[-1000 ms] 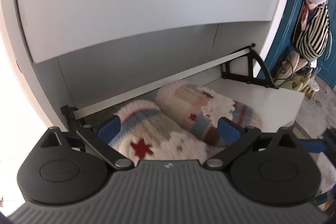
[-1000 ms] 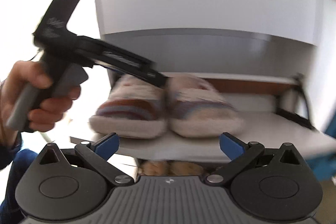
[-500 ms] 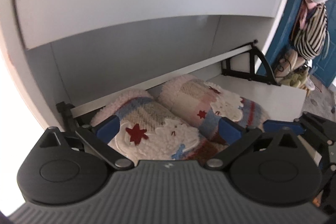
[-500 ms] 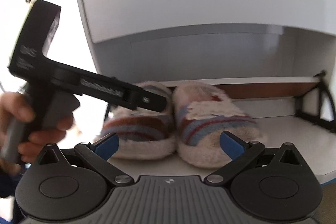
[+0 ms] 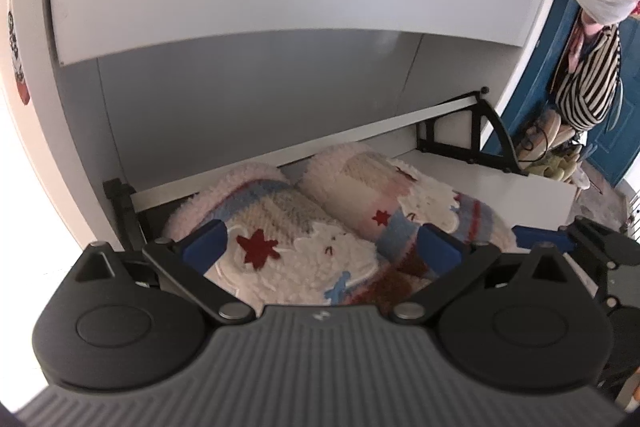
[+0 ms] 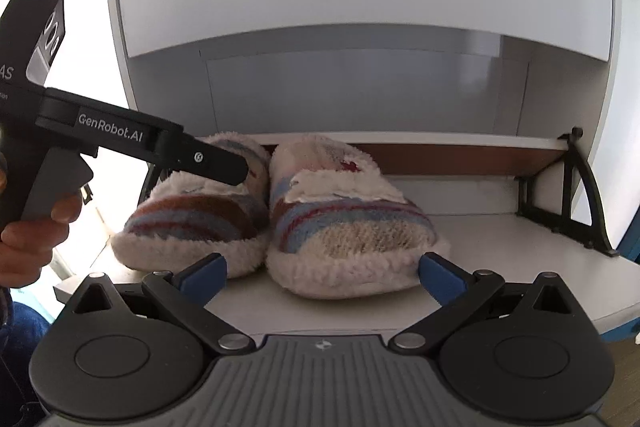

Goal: Organize scattered shoes
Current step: 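Open the right tool to release the striped slippers on the shelf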

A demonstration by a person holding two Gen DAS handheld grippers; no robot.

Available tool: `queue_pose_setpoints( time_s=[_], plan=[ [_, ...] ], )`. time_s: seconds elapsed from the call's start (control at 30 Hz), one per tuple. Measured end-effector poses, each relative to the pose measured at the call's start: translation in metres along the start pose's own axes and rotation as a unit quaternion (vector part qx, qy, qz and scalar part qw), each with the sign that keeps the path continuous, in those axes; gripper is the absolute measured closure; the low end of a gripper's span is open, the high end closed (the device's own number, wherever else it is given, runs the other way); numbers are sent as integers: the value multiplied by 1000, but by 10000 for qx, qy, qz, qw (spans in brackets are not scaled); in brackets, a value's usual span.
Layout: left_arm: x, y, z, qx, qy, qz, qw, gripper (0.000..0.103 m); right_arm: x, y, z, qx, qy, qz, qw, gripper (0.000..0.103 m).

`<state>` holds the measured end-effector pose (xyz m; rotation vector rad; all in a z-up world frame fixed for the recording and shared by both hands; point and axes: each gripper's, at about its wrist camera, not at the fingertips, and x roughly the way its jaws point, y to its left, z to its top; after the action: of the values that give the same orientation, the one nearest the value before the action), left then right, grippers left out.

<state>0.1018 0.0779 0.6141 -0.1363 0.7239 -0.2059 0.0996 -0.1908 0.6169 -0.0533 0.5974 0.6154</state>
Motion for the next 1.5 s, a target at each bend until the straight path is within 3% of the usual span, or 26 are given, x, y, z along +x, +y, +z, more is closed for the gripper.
queue_pose_setpoints(
  time_s=[0.37, 0.53, 0.63, 0.7, 0.77, 1.03, 1.2, 1.33, 1.5],
  plan=[
    [2, 5, 5, -49, 17, -246, 9997, 0, -6, 21, -1, -94, 100, -106, 9998, 0],
    [-5, 8, 5, -9, -66, -318, 9995, 0, -10, 0, 1, 151, -81, 73, 9998, 0],
    [-8, 10, 2, 39, -101, -326, 9994, 0, -4, -18, 1, 473, -246, -166, 9984, 0],
    [-8, 12, 1, 54, -96, -342, 9994, 0, 8, -29, -1, 604, -159, -268, 9977, 0],
    [-8, 16, 0, 35, -77, -388, 9992, 0, 22, -32, -2, 650, 46, 38, 9979, 0],
    [-7, 22, 1, -24, -55, -423, 9991, 0, 28, 1, 3, -143, 184, -397, 9989, 0],
    [-5, 14, 1, 64, -13, -474, 9989, 0, 11, 22, -6, -551, 215, -610, 9964, 2],
    [-2, 10, 0, 61, 97, -614, 9980, 0, -1, 20, -5, -515, 81, -467, 9975, 5],
    [-5, 11, -1, 23, 90, -617, 9981, 0, 23, 12, 10, -662, 424, -575, 9952, 0]
  ],
)
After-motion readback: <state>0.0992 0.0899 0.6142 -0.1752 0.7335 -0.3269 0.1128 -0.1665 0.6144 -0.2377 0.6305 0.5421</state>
